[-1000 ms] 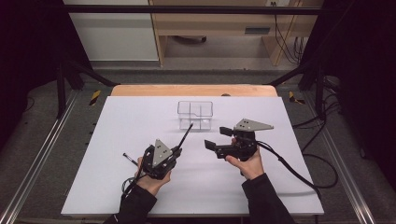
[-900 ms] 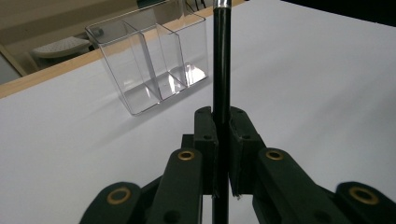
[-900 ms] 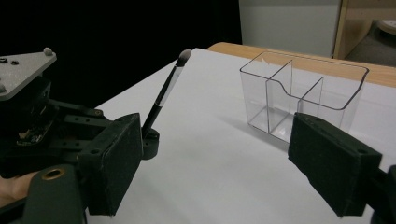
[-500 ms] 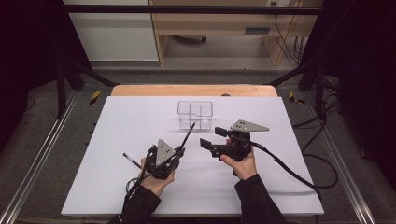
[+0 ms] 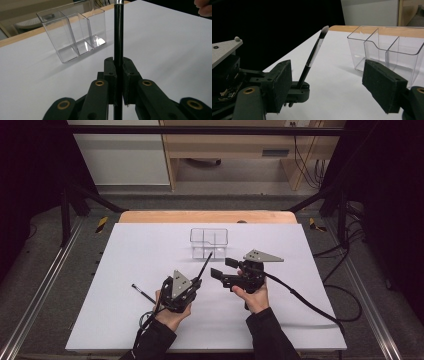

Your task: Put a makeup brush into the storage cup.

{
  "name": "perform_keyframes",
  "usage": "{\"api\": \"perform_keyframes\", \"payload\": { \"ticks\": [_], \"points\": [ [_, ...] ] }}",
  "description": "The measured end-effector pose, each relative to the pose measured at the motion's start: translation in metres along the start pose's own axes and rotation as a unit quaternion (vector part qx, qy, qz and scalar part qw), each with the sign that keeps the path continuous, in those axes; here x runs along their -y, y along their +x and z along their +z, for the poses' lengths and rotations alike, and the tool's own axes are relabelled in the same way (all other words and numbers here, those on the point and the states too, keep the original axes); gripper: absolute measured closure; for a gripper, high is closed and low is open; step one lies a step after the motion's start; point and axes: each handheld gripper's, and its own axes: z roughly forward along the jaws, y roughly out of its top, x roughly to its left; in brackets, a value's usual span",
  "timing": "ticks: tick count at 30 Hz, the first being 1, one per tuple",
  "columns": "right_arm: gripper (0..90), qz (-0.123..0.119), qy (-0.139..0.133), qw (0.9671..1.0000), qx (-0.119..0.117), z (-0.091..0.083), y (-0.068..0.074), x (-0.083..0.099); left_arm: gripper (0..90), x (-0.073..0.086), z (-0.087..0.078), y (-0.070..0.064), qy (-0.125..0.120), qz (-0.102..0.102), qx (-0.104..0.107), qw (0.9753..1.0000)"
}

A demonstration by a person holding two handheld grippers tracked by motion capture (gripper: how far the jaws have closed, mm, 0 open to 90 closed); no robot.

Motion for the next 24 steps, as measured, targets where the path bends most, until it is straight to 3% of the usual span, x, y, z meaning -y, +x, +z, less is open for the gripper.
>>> {"api": "perform_keyframes", "payload": {
  "ticks": [11,24],
  "points": [
    [31.5,0.023,-0.021,0.9995,0.002,0.0041,0.0018,0.0028,83.1,-0.0005,0.0038,-0.0056,-0.001,-0.004,0.0,1.0],
    [42.7,0.04,-0.025,0.9989,0.005,0.0079,0.0016,0.0048,83.1,-0.0019,0.0066,-0.0102,-0.003,-0.012,0.003,0.9999]
  ]
}}
